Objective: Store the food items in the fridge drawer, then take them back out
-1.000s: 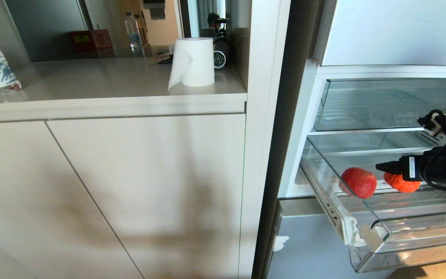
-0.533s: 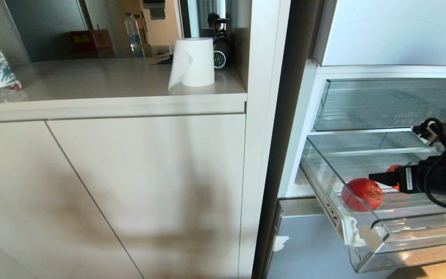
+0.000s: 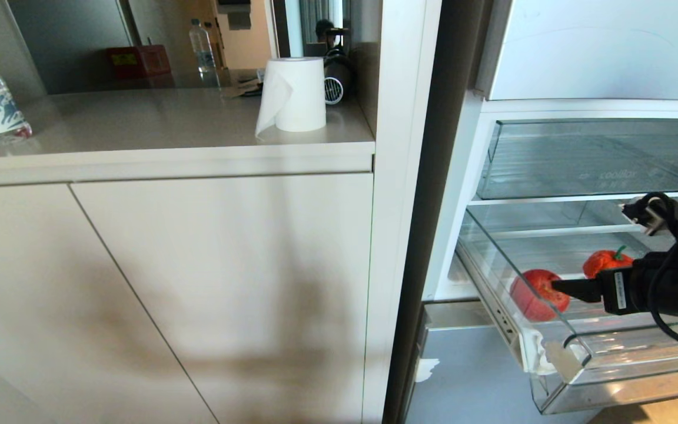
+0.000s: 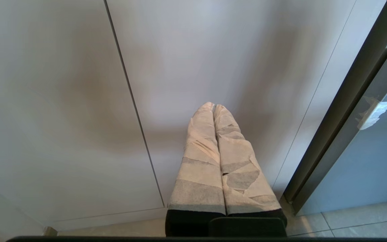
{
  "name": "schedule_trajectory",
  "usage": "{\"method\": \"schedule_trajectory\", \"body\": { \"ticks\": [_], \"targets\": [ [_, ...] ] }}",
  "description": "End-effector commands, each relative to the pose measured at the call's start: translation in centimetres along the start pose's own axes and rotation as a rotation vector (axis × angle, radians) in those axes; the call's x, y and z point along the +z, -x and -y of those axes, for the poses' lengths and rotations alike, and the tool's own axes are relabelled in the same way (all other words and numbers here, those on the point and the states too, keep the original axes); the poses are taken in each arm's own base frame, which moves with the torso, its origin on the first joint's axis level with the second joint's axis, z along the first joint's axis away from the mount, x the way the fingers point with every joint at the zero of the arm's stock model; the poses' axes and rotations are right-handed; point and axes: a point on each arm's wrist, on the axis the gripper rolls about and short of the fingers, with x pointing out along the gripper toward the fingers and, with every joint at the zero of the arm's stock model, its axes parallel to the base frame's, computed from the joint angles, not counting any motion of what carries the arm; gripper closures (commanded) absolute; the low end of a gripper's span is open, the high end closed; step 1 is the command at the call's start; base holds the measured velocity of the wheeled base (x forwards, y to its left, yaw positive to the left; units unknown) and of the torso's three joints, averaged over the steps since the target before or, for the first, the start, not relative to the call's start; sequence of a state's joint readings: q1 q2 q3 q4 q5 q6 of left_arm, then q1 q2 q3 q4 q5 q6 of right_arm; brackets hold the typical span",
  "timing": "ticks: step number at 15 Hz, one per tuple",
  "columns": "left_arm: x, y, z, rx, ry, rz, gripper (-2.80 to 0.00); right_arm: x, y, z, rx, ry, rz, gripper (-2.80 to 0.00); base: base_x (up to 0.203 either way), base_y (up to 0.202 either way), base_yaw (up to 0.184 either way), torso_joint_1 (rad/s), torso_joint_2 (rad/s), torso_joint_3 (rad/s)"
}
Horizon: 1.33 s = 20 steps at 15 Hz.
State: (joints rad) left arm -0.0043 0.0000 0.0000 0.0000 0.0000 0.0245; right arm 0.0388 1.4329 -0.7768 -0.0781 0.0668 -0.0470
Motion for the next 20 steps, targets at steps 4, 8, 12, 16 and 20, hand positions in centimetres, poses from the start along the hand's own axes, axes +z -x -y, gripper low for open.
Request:
{"method": "schedule_trajectory", "body": {
  "ticks": [4,8,12,16,20],
  "targets": [
    [0.0,0.0,0.0,0.0,0.0,-0.001,0.0,0.1,0.2,-1.2,0.044,0.018,-0.031,-2.8,0.0,0.0,0.0,0.0,0.0,0.0],
    [0.0,0.0,0.0,0.001,0.0,-0.002,0.0,-0.2,-1.5,-0.9,0.014,0.013,-0.107,-2.8,0.0,0.0,0.0,0.0,0.0,0.0],
    [0.0,0.0,0.0,0.0,0.0,0.0,0.0,2.3,-3.6,0.4,-0.169,-0.064,-0.042,-2.8,0.0,0.0,0.0,0.0,0.0,0.0],
    [0.0,0.0,0.0,0.0,0.0,-0.001,0.0,3.5,-1.3,0.5,-0.194,-0.114,0.079,-2.8,0.0,0.0,0.0,0.0,0.0,0.0],
    [0.0,0.0,0.0,0.0,0.0,-0.002,0.0,1.9,-0.9,0.0,-0.169,-0.068,0.038,-2.8,0.0,0.0,0.0,0.0,0.0,0.0]
  ]
}}
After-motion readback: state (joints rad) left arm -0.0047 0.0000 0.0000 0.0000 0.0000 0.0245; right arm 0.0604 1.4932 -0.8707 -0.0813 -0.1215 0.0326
